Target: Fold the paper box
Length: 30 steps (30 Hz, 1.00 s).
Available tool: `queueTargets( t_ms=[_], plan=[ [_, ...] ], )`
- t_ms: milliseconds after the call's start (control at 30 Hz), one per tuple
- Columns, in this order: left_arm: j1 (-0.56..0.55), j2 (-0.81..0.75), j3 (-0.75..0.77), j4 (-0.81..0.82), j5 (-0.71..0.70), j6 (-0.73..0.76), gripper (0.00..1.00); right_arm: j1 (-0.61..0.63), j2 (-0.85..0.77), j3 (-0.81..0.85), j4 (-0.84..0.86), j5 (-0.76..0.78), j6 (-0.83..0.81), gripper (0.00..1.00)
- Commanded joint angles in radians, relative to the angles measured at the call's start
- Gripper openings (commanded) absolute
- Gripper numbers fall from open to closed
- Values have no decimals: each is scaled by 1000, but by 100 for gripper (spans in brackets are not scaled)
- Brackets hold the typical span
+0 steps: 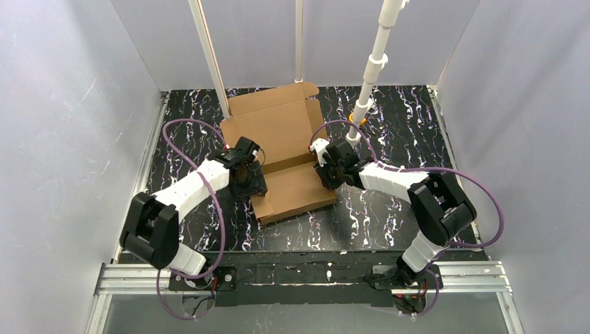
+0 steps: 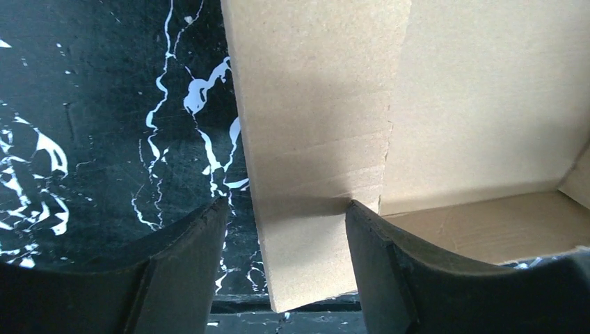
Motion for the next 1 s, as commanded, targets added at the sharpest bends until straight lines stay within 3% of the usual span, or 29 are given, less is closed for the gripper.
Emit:
queueTargets(
  t_ms=[0, 67, 167, 433, 833, 967],
  plan=[
    [-47, 64, 97, -202, -192, -15, 60, 17, 34, 27, -14, -46, -3, 34],
    [-67, 77, 116, -224, -219, -14, 53, 17, 33, 27, -14, -46, -3, 34],
    [-92, 73, 138, -245, -256, -16, 51, 18, 33, 28, -14, -47, -3, 34],
    [-116, 91, 160, -266, -308, 17, 53, 20, 35, 29, -16, -47, -4, 34],
    [-130, 146, 194, -212, -246, 26, 65, 22, 35, 31, -17, -47, -4, 34],
    [-128, 152, 168, -160, -226, 18, 65, 24, 34, 31, -18, -48, -4, 34]
  ],
)
